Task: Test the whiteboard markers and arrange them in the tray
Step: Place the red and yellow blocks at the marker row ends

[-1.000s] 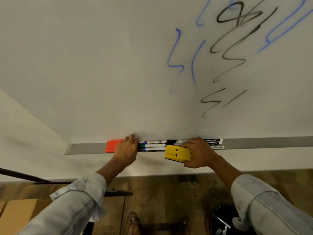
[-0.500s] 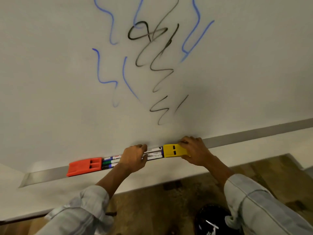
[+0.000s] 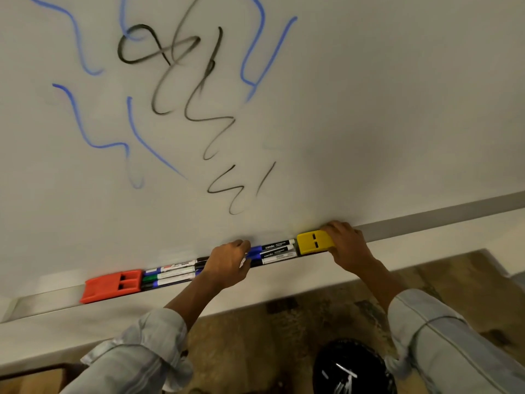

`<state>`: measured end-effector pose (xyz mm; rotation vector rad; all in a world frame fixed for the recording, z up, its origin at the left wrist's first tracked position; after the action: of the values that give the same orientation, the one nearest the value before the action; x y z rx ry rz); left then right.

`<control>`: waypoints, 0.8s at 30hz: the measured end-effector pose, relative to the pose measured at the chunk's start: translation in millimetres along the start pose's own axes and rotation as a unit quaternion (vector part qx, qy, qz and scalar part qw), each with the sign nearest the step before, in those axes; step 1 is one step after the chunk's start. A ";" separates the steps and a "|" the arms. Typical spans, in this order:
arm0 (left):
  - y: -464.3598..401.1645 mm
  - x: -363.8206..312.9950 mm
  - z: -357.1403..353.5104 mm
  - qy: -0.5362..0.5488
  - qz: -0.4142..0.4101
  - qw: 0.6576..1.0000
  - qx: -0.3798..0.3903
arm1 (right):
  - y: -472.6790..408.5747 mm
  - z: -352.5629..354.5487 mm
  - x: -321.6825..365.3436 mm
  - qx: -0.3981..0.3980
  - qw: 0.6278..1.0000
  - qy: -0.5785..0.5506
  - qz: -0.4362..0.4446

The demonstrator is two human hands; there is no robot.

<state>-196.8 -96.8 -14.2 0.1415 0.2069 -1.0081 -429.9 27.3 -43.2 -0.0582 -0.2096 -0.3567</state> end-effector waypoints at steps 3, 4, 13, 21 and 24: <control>-2.7 -3.0 -4.6 0.004 0.004 1.000 0.007 | -1.3 -1.9 -10.6 -0.008 1.000 -0.008 -0.005; -3.4 -3.3 -6.0 0.004 0.006 1.000 0.009 | -1.0 -3.5 -12.3 -0.013 1.000 -0.015 -0.003; -0.6 10.3 -23.5 -0.007 0.033 0.998 0.044 | 8.2 -20.3 9.9 -0.051 0.996 -0.059 0.033; 5.9 16.0 -38.1 -0.016 0.046 0.995 0.082 | 8.9 -32.3 15.8 0.007 0.999 -0.034 0.018; 11.2 16.4 -39.3 -0.033 0.041 0.995 0.090 | 9.3 -35.6 19.5 0.036 0.999 0.011 -0.012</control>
<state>-183.0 -96.0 -56.0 0.2777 0.0500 -0.9474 -401.9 26.1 -74.1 0.0199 -0.2013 -0.3741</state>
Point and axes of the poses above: each hand's wrist, its own y-axis away from the middle knuckle, its own z-axis out of the back of the hand, x = y × z, the point moved 10 cm from there along -y, towards the middle knuckle
